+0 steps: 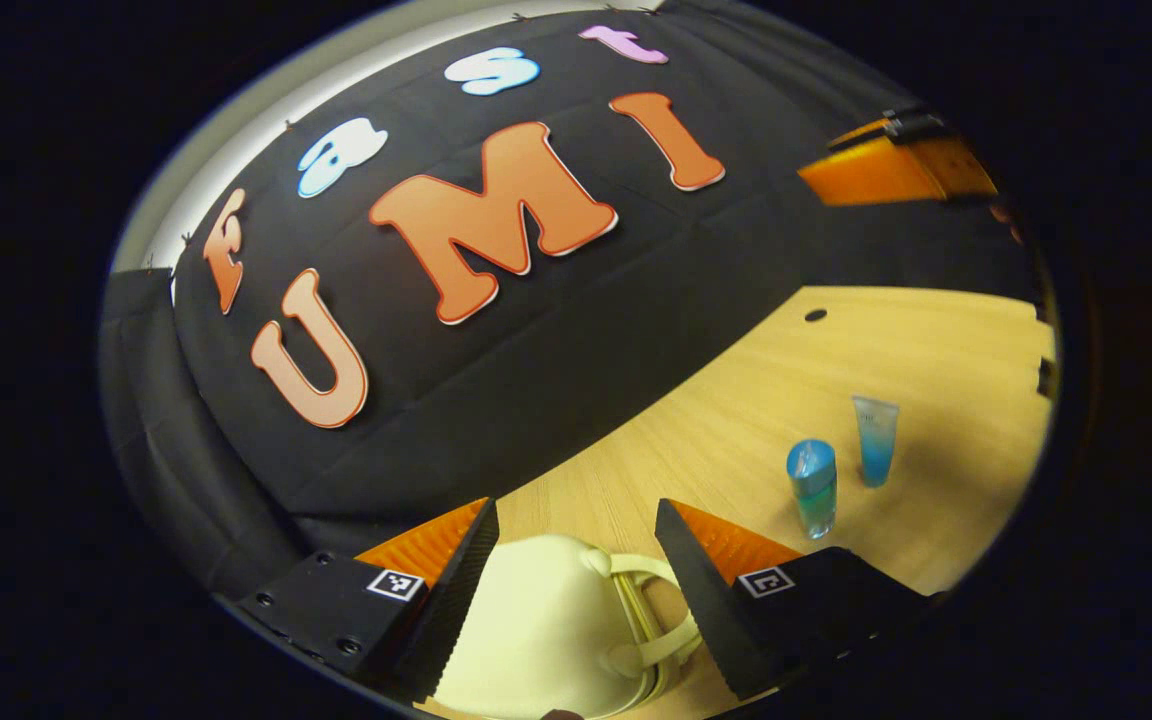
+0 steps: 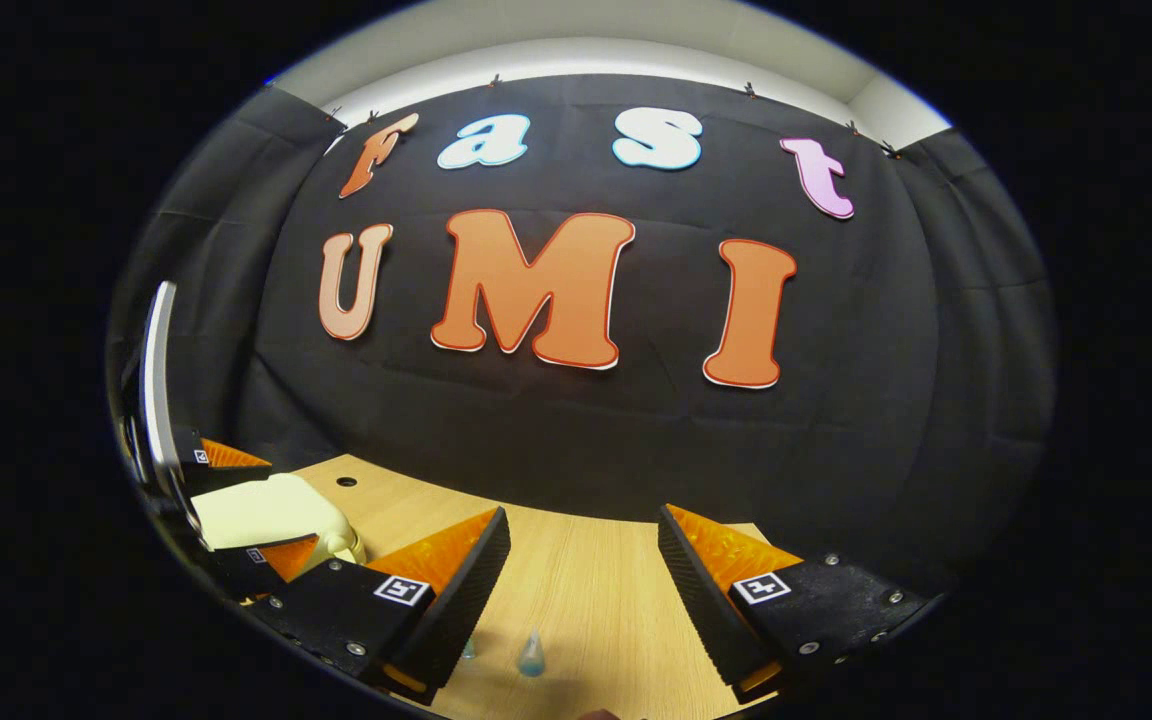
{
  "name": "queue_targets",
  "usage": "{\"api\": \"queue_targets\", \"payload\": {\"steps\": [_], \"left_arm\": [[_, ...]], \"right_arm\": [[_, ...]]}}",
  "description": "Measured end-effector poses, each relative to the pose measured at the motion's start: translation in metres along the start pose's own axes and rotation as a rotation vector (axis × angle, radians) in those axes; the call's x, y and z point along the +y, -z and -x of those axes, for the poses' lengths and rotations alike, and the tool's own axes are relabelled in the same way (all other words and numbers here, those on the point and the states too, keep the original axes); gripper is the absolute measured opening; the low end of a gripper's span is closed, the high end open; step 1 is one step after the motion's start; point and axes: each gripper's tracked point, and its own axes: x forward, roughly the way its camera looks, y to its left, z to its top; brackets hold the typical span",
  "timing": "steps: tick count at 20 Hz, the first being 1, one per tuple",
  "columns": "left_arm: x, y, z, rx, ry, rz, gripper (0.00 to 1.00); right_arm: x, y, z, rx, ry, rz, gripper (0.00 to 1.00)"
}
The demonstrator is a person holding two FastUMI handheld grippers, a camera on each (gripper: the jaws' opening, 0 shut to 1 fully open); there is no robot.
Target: First open the suitcase, pack the skin care products into it, and then close the suitcase.
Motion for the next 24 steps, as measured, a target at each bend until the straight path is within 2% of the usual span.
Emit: {"api": "queue_targets", "payload": {"steps": [7, 11, 16, 20, 21, 22, 24], "left_arm": [[-0.049, 0.060, -0.004, 0.123, 0.123, -0.229, 0.97], [-0.058, 0.083, 0.000, 0.166, 0.131, -0.322, 0.97], [-0.062, 0.111, 0.006, 0.241, 0.130, -0.389, 0.97], [-0.060, 0.123, -0.001, 0.274, 0.104, -0.518, 0.82], [-0.060, 0.125, -0.003, 0.272, 0.104, -0.562, 0.73], [-0.064, 0.126, -0.005, 0.274, 0.113, -0.592, 0.66], [-0.073, 0.133, -0.015, 0.287, 0.145, -0.627, 0.62]], "right_arm": [[-0.020, 0.019, 0.002, 0.040, 0.023, -0.012, 0.94], [-0.026, 0.024, 0.003, 0.052, 0.024, -0.016, 0.95], [-0.025, 0.026, 0.004, 0.052, 0.012, -0.021, 0.95], [-0.023, 0.022, 0.005, 0.041, -0.007, -0.027, 0.95], [-0.022, 0.022, 0.005, 0.040, -0.011, -0.028, 0.95], [-0.023, 0.022, 0.006, 0.038, -0.015, -0.027, 0.95], [-0.026, 0.021, 0.006, 0.038, -0.018, -0.022, 0.94]]}}
